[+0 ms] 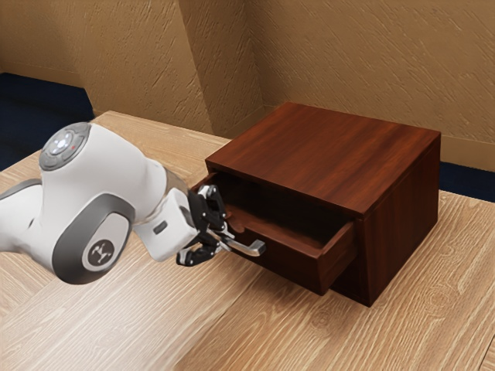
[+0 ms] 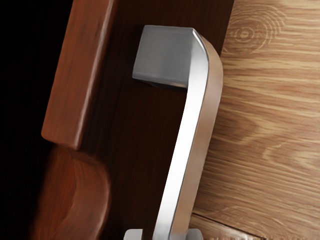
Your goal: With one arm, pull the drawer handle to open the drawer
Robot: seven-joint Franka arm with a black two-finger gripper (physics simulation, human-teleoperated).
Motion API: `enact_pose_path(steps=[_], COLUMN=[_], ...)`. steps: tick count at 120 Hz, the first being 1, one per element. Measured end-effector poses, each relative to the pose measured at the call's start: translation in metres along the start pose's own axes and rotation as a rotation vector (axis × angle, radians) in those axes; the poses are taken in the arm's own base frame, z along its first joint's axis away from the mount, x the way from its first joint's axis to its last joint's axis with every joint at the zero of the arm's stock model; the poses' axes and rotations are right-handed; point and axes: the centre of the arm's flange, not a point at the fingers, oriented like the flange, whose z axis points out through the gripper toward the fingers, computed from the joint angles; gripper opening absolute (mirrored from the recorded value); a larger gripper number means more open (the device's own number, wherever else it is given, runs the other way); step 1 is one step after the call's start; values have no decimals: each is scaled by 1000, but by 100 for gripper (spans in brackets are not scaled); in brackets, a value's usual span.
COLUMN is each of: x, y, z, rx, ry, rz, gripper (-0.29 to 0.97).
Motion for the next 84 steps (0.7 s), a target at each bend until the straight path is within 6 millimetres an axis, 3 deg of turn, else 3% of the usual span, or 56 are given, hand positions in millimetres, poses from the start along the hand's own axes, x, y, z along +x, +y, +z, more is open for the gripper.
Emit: enact_pose_path(steps=[30, 41, 84], x=[-9, -16, -18], y=[38, 48, 62], z=[-24, -32, -40], rx=[19, 25, 35], ry=[-8, -1, 5], rz=[-17, -31, -42], gripper=[5, 0, -3])
